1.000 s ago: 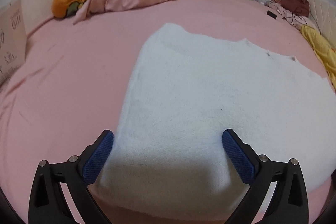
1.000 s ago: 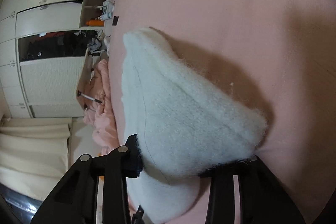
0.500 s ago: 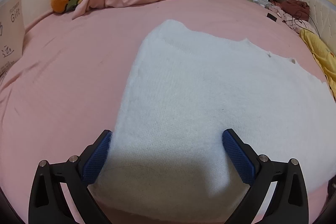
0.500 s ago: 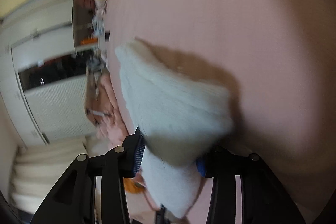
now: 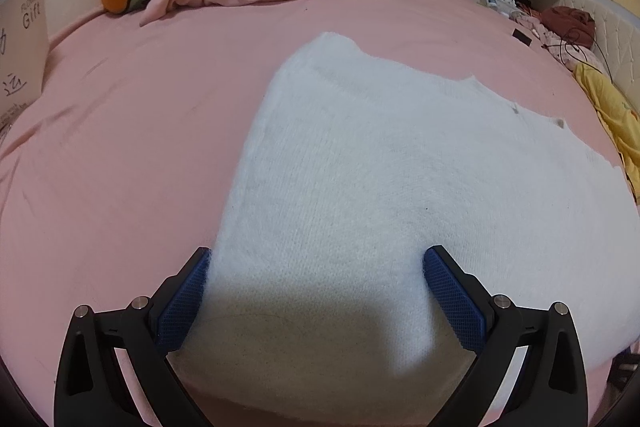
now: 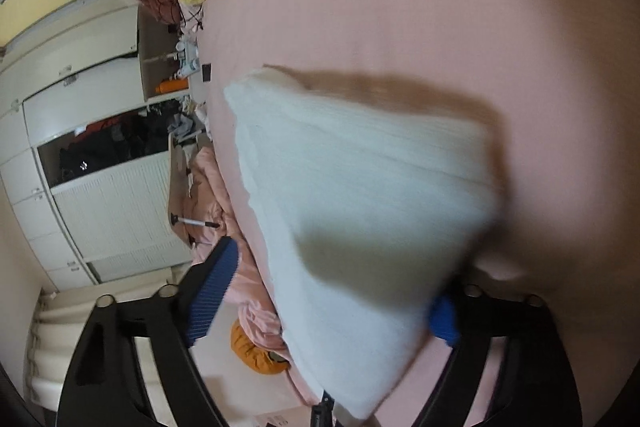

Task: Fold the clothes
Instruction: 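Lift the held side edge with the right tool and fold it over the body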

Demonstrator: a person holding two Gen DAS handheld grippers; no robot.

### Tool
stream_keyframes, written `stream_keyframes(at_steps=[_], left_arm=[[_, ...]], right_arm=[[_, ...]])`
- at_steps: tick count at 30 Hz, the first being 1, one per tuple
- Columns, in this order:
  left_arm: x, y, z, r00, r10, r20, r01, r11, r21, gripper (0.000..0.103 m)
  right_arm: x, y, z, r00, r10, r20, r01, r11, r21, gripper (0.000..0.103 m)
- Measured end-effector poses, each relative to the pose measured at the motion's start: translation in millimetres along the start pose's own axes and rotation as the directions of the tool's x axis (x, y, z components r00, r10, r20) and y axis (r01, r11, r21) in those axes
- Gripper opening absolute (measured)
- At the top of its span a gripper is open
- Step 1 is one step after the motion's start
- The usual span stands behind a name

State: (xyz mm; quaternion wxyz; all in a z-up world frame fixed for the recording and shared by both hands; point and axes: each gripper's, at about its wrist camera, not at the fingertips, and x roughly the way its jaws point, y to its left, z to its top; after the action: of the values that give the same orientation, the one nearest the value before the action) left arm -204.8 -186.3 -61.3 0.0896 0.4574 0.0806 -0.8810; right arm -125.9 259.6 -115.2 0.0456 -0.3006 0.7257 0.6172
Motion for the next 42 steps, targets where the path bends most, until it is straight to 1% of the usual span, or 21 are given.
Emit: stream_keyframes(at_steps=[1, 3, 4, 5, 7, 8, 10, 13, 15, 17, 23, 26, 29, 32, 34, 36, 37, 38, 39, 40, 42], left_arm=[[0, 0, 0, 1.0, -0.001, -0.002, 0.001, 1.0, 0.001, 0.103], [1, 0, 1, 1.0, -0.002, -0.005, 0.002, 1.0, 0.003, 0.103], [1, 0, 1, 1.0, -0.002, -0.007, 0.002, 1.0, 0.004, 0.103], [1, 0, 1, 1.0, -0.003, -0.009, 0.003, 1.0, 0.005, 0.103], [2, 0, 2, 1.0, -0.004, -0.012, 0.004, 1.0, 0.007, 0.103], [2, 0, 2, 1.0, -0.005, -0.014, 0.005, 1.0, 0.008, 0.103], [3, 0, 3, 1.0, -0.005, -0.017, 0.005, 1.0, 0.017, 0.103], [1, -2, 4, 1.0, 0.004, -0.019, -0.004, 1.0, 0.022, 0.103], [-10, -9, 5, 1.0, 0.011, 0.016, -0.011, 1.0, 0.029, 0.099], [-27, -23, 4, 0.997, -0.012, 0.074, 0.008, 0.998, 0.059, 0.097], [-38, -85, 5, 0.991, -0.066, 0.119, 0.043, 0.981, 0.188, 0.098], [-28, -93, 6, 0.993, 0.012, 0.114, -0.036, 0.976, 0.216, 0.098], [-36, -61, 10, 0.985, 0.076, 0.158, -0.096, 0.988, 0.12, 0.098], [-38, -5, 17, 0.982, 0.129, 0.141, -0.125, 0.992, -0.033, 0.098], [-34, 29, 22, 0.976, 0.189, 0.109, -0.178, 0.979, -0.099, 0.098], [-29, 60, 26, 0.958, 0.277, 0.076, -0.263, 0.953, -0.148, 0.097], [-30, 71, 29, 0.943, 0.328, 0.064, -0.312, 0.933, -0.177, 0.093], [-34, 77, 31, 0.936, 0.345, 0.064, -0.326, 0.922, -0.207, 0.088], [-39, 80, 32, 0.934, 0.351, 0.07, -0.327, 0.916, -0.234, 0.087], [-45, 75, 32, 0.943, 0.318, 0.096, -0.287, 0.926, -0.246, 0.087], [-55, 38, 31, 0.971, 0.184, 0.155, -0.157, 0.972, -0.175, 0.088]], right_arm=[[3, 3, 3, 1.0, -0.001, -0.014, 0.001, 1.0, -0.003, 0.086], [-2, 5, 2, 1.0, 0.017, -0.013, -0.017, 1.0, -0.021, 0.083], [-4, 5, 2, 1.0, 0.023, -0.012, -0.023, 0.999, -0.03, 0.066], [-8, 4, 0, 1.0, -0.005, -0.006, 0.005, 0.999, -0.044, 0.048], [-9, -4, 1, 0.999, -0.033, -0.012, 0.032, 0.997, -0.065, 0.031], [-10, -11, 2, 1.0, -0.016, -0.023, 0.015, 0.998, -0.058, 0.028], [-13, -10, 1, 0.999, 0.013, -0.036, -0.015, 0.997, -0.072, 0.027], [-14, 1, 0, 0.999, -0.019, -0.031, 0.014, 0.99, -0.141, 0.027], [-14, -3, 2, 0.999, 0.014, -0.042, -0.017, 0.996, -0.088, 0.026], [-13, -6, 3, 0.999, -0.007, -0.04, 0.003, 0.996, -0.085, 0.027], [-3, -11, 5, 1.0, -0.004, -0.014, 0.004, 1.0, -0.019, 0.033], [3, -9, 9, 1.0, -0.011, -0.005, 0.011, 0.998, 0.057, 0.039], [7, -5, 12, 1.0, -0.016, -0.019, 0.017, 0.998, 0.068, 0.044], [3, -14, 14, 0.999, 0.012, -0.04, -0.01, 0.998, 0.062, 0.043], [1, -18, 14, 0.998, 0.031, -0.046, -0.028, 0.998, 0.062, 0.042], [0, -18, 13, 0.998, 0.034, -0.048, -0.031, 0.998, 0.055, 0.042], [0, -18, 13, 0.998, 0.033, -0.047, -0.03, 0.998, 0.054, 0.04], [0, -19, 13, 0.998, 0.031, -0.047, -0.029, 0.998, 0.054, 0.04], [0, -19, 13, 0.999, 0.03, -0.046, -0.028, 0.998, 0.053, 0.039], [-1, -18, 12, 0.999, 0.027, -0.042, -0.025, 0.999, 0.047, 0.039], [-1, -17, 11, 0.999, 0.02, -0.033, -0.018, 0.999, 0.036, 0.038]])
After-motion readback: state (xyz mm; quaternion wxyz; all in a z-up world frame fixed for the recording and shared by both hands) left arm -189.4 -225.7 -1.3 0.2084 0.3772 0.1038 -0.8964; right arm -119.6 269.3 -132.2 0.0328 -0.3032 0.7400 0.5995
